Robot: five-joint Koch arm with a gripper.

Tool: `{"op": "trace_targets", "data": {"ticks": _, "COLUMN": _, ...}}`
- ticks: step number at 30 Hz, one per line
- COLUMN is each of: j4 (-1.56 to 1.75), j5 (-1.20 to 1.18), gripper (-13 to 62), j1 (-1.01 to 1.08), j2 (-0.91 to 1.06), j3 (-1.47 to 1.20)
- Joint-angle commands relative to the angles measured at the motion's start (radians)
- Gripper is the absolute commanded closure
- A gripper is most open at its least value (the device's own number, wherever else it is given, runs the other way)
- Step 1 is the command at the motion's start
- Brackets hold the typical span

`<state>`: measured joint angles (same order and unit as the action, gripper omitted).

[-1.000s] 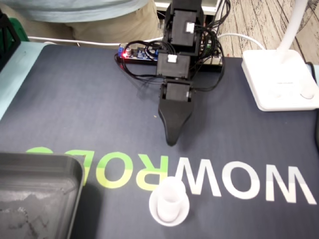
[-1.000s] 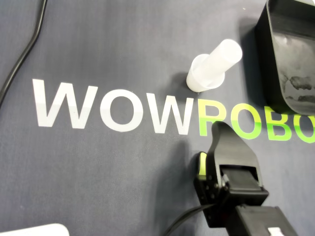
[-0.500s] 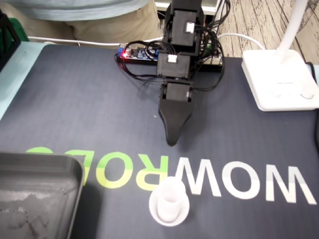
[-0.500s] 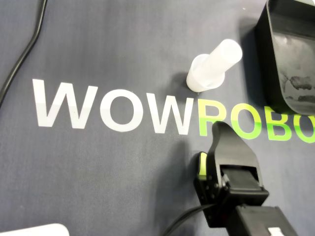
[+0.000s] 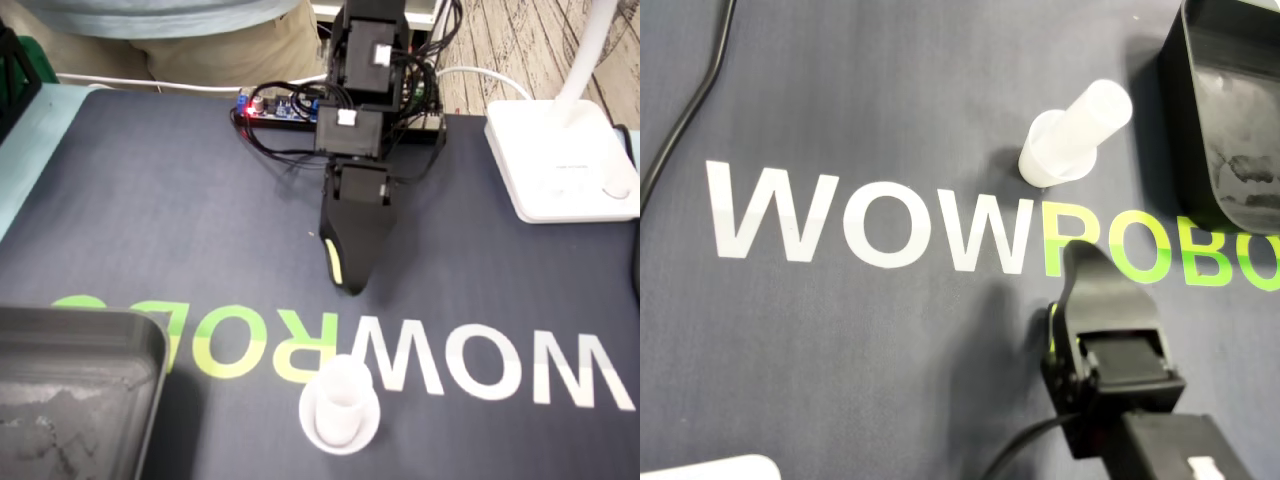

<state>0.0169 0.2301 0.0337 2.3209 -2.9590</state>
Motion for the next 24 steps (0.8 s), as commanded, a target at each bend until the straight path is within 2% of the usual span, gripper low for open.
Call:
{"op": "trace_targets", "data": {"ticks": 1, "j4": 0.025, "j5": 0.031, "gripper": 16.0, "j1": 0.008, "j2": 0.080, "j3": 0.107}}
{"op": "trace_targets", "data": {"ticks": 5, "j4": 0.021, "j5": 0.094, "gripper": 16.6, "j1": 0.021, "j2": 0.080, "j3": 0.186}}
{"op": "trace_targets", "data": {"ticks": 10, "j4": 0.095, "j5": 0.305, "gripper": 16.6, "j1": 0.025, "j2": 0.080, "j3": 0.187}}
{"op": "trace_targets", "data": {"ticks": 18, "j4": 0.388, "j5": 0.879, "gripper": 17.4, "j1": 0.025, "j2": 0.066, "j3": 0.178}}
{"op": "trace_targets", "data": {"ticks": 24, "j4": 0.558, "j5": 1.117, "gripper": 17.4, "j1": 0.018, "j2": 0.017, "j3": 0.120}}
